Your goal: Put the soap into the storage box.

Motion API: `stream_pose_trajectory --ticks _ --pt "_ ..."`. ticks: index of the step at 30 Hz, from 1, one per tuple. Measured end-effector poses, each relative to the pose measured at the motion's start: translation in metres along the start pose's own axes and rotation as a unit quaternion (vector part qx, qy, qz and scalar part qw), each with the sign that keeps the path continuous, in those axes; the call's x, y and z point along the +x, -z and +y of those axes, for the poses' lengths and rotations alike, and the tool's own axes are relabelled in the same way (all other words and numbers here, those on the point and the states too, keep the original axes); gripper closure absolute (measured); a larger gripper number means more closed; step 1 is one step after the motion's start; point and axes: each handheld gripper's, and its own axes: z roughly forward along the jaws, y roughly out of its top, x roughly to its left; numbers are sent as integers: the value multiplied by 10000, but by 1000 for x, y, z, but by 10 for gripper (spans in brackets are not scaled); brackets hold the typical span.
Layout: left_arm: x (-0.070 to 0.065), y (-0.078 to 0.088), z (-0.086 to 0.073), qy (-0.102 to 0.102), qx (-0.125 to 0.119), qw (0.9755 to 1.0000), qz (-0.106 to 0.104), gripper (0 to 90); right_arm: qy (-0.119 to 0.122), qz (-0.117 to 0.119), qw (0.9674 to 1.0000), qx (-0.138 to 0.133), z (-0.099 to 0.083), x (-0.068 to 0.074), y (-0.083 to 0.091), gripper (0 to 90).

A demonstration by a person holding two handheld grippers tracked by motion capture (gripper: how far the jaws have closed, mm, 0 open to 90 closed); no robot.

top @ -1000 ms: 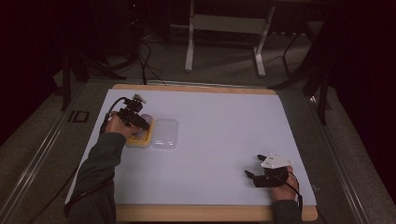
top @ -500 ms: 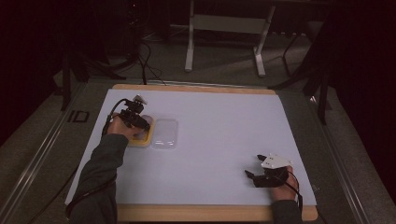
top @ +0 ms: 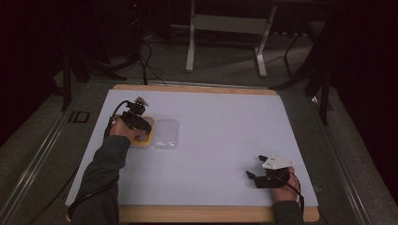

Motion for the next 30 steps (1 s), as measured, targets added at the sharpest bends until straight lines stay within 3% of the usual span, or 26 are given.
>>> stream_pose_trajectory --ticks 9,17,25,30 --pt "6 -8 -3 227 65 9997 62 498 4 -2 10000 1 0 0 0 197" --pt "8 -14 -5 238 138 9995 163 483 5 -4 10000 -1 0 0 0 197" --pt "10 -7 -6 315 -25 9995 18 389 10 -7 10000 0 0 0 0 197" --pt "6 1 -9 133 -371 9992 114 357 20 -10 10000 -2 0 0 0 197"
